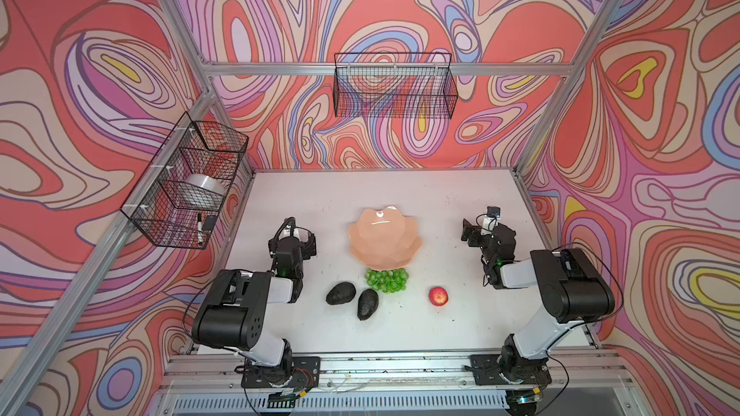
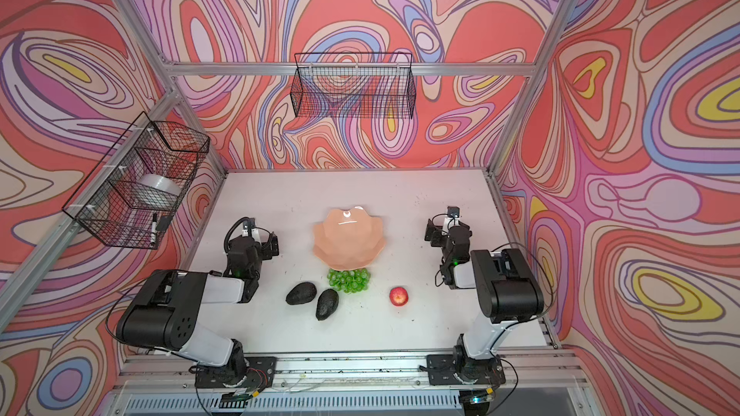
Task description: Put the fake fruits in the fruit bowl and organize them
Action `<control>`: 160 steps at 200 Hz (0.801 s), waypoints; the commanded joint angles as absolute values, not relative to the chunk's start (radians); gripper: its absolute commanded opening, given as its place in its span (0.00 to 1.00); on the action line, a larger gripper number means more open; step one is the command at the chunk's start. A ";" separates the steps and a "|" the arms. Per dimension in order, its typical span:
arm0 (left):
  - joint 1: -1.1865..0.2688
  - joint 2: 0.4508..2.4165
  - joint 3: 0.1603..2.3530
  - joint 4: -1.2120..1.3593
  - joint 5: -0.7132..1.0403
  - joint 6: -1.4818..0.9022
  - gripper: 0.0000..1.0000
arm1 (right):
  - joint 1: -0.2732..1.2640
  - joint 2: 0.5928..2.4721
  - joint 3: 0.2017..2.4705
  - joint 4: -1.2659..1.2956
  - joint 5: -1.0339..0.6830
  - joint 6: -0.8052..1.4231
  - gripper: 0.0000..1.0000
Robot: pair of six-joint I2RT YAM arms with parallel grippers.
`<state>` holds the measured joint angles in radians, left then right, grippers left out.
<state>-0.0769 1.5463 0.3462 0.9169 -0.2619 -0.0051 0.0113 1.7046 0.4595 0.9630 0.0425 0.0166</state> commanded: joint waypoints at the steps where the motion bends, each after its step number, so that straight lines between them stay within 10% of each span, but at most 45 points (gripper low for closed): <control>1: -0.071 1.552 0.359 0.940 -0.263 -0.015 1.00 | 0.005 1.711 0.472 0.951 0.042 0.013 0.98; 160: -0.063 1.548 0.362 0.933 -0.246 -0.019 1.00 | 0.004 1.713 0.472 0.950 0.043 0.015 0.98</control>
